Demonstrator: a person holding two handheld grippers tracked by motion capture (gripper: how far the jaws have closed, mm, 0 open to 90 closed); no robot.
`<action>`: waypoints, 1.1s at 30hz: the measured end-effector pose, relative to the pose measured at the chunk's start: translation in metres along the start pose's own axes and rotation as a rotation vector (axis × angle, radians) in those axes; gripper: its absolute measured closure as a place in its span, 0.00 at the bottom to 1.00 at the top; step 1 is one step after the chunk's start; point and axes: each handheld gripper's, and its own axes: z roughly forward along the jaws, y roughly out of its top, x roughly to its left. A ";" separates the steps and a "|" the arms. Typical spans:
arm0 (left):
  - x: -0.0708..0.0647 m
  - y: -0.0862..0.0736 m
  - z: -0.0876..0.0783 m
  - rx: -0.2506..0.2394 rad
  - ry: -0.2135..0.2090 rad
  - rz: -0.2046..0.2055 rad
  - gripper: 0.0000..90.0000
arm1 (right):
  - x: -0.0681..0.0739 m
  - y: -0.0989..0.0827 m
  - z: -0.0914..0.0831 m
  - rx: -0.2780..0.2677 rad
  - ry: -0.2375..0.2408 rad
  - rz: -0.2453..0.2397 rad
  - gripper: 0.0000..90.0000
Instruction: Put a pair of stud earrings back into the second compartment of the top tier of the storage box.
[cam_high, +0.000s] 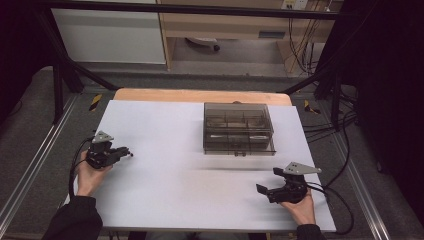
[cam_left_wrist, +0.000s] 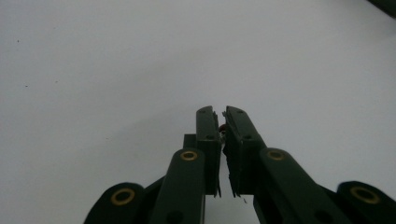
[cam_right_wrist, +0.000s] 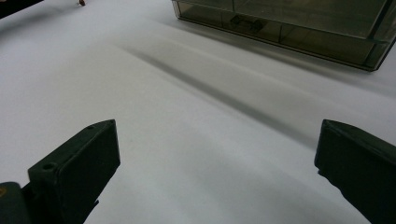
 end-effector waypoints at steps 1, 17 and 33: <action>-0.002 0.000 0.000 0.001 -0.001 0.003 0.93 | 0.000 0.000 0.000 0.001 0.000 0.002 0.01; -0.036 0.006 -0.011 -0.009 -0.054 0.019 0.93 | 0.000 0.000 0.000 0.005 -0.004 -0.001 0.01; -0.083 0.025 -0.014 -0.012 -0.103 0.106 0.93 | 0.000 0.000 0.000 0.009 -0.007 -0.004 0.01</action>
